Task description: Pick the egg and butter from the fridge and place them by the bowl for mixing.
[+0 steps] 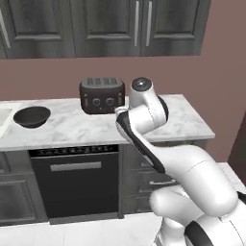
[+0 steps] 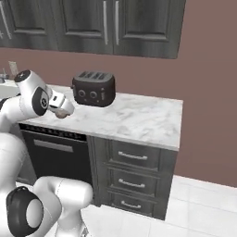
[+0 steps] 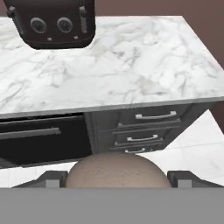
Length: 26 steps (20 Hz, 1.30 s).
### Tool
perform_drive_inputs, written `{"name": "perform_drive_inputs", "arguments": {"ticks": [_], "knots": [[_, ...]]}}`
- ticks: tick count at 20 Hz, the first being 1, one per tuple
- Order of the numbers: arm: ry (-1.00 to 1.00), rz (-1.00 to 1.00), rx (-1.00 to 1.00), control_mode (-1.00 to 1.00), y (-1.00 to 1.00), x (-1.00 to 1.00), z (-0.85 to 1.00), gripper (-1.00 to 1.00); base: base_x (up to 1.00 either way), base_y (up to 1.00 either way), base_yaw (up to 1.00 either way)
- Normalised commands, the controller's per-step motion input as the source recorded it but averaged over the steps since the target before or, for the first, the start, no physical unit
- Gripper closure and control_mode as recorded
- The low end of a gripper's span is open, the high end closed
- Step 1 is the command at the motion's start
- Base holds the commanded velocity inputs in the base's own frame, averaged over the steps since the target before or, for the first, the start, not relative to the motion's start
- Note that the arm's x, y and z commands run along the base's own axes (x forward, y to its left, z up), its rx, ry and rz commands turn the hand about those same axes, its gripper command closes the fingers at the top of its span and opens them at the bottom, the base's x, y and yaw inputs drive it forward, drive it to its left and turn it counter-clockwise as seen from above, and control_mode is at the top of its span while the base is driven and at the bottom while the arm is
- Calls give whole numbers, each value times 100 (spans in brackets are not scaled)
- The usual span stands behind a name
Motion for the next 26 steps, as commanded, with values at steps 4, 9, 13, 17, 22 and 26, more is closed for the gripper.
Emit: {"name": "perform_drive_inputs", "arguments": {"ticks": [4, 9, 13, 17, 22, 26], "knots": [[0, 0, 0, 100, 0, 0, 0, 100, 87, 35, 13], [0, 0, 0, 100, 0, 0, 0, 100, 54, 63, 2], [0, 0, 0, 100, 0, 0, 0, 100, 48, 59, 0], [0, 0, 0, 100, 0, 0, 0, 100, 53, 39, 0], [0, 0, 0, 100, 0, 0, 0, 100, 31, 45, 0], [0, 0, 0, 100, 0, 0, 0, 100, 31, 48, 0]]}}
